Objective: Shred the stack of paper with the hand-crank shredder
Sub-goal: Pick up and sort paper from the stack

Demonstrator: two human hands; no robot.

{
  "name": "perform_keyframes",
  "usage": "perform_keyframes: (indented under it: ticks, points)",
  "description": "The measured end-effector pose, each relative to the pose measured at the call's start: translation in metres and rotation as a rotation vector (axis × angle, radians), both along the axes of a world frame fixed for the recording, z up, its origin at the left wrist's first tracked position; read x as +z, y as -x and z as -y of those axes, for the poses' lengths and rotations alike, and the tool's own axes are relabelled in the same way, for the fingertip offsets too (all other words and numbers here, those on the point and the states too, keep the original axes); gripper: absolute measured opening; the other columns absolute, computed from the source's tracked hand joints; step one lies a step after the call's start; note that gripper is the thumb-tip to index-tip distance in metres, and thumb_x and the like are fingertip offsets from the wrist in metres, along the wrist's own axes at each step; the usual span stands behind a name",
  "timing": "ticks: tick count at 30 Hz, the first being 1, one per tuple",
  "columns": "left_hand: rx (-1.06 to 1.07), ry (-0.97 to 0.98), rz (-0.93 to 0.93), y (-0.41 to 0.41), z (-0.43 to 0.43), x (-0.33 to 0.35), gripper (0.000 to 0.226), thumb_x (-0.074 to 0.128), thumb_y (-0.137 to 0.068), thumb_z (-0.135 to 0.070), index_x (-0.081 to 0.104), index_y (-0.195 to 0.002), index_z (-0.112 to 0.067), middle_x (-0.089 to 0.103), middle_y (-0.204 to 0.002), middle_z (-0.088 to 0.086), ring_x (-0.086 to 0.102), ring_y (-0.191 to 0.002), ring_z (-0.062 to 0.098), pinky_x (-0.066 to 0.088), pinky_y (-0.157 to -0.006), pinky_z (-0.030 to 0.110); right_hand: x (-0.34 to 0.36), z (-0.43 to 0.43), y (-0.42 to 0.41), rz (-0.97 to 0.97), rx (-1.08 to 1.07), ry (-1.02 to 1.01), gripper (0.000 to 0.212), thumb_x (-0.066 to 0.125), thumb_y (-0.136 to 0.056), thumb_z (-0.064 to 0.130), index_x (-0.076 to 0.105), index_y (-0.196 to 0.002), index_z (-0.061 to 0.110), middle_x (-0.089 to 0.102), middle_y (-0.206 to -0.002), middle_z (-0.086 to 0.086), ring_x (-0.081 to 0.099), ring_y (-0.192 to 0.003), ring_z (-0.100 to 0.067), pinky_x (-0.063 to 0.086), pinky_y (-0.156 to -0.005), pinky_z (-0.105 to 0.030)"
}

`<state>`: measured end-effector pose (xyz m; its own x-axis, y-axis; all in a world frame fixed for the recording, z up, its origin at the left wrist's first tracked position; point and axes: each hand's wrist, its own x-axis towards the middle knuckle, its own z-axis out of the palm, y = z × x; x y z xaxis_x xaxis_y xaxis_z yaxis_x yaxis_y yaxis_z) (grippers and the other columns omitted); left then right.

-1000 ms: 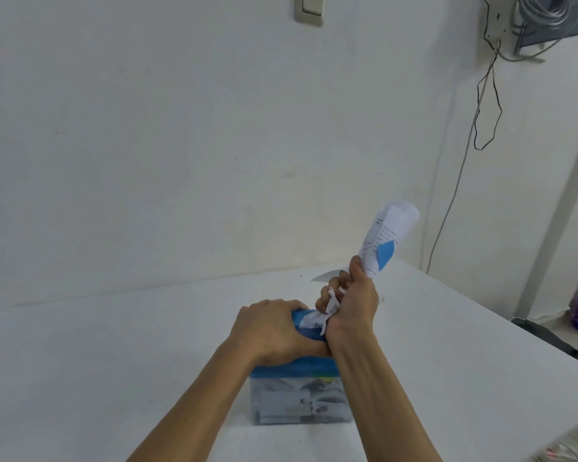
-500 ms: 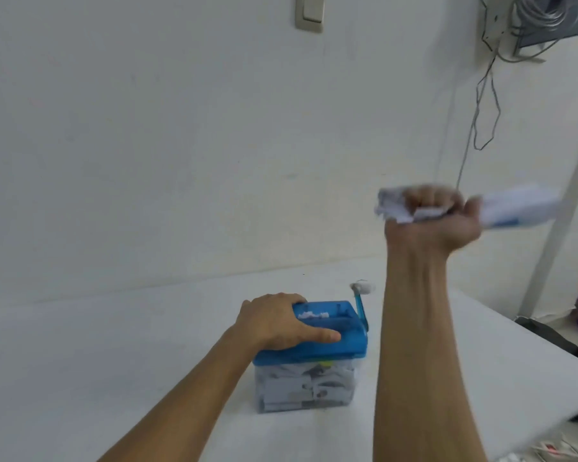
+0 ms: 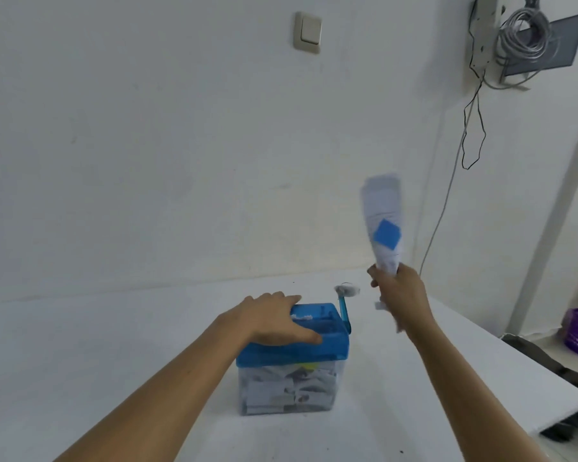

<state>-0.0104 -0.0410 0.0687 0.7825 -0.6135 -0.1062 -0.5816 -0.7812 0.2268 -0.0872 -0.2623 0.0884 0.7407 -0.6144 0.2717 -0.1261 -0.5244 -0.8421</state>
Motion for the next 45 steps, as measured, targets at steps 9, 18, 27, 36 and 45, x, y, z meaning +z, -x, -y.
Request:
perform_keyframes:
  ticks: [9, 18, 27, 36, 45]
  points:
    - [0.004, 0.088, 0.073, 0.003, 0.009, -0.020, 0.085, 0.043, -0.082, -0.088, 0.038, -0.150, -0.038, 0.051, -0.144, -0.007, 0.050, -0.127, 0.019, 0.037, -0.106, 0.043, -0.023, 0.023, -0.001, -0.418, 0.442, 0.585, 0.122, 0.072, -0.087, 0.027, -0.033, -0.142, 0.057, 0.028, -0.156, -0.006, 0.068, -0.089, -0.022, 0.060, -0.067, -0.026]
    - [0.008, 0.234, 0.044, 0.001, 0.007, -0.026, 0.081, 0.052, -0.069, -0.093, 0.042, -0.136, -0.049, 0.058, -0.135, -0.019, 0.058, -0.113, 0.012, 0.047, -0.098, 0.036, -0.014, 0.012, -0.016, -0.336, 0.378, 1.241, 0.065, 0.066, -0.088, 0.028, 0.034, -0.143, 0.038, 0.040, -0.146, 0.014, 0.046, -0.119, -0.012, 0.051, -0.086, -0.025]
    - [0.070, 0.216, 0.086, 0.004, 0.006, -0.029, 0.089, 0.048, -0.060, -0.098, 0.049, -0.132, -0.046, 0.061, -0.126, -0.017, 0.054, -0.110, 0.016, 0.050, -0.093, 0.037, -0.039, 0.011, -0.044, -0.319, 0.500, 1.173, 0.029, 0.067, -0.090, 0.027, 0.049, -0.112, 0.027, 0.052, -0.099, 0.009, 0.054, -0.085, -0.012, 0.054, -0.075, -0.030]
    - [0.091, 0.260, 0.145, 0.006, 0.005, -0.029, 0.079, 0.057, -0.061, -0.094, 0.054, -0.123, -0.045, 0.063, -0.109, -0.022, 0.058, -0.096, 0.007, 0.051, -0.081, 0.028, -0.038, 0.015, -0.066, -0.587, 0.710, 1.038, 0.025, 0.067, -0.089, 0.018, 0.057, -0.112, 0.020, 0.067, -0.106, 0.002, 0.060, -0.089, -0.016, 0.052, -0.079, -0.030]
    - [0.063, 0.143, 0.160, 0.008, 0.008, -0.022, 0.079, 0.052, -0.071, -0.093, 0.057, -0.127, -0.038, 0.062, -0.115, -0.017, 0.058, -0.098, 0.010, 0.046, -0.092, 0.032, -0.064, 0.008, -0.045, -0.896, 0.845, 0.391, 0.028, 0.055, -0.099, 0.009, 0.054, -0.079, 0.029, 0.054, -0.070, 0.015, 0.053, -0.050, 0.007, 0.045, -0.057, -0.011]
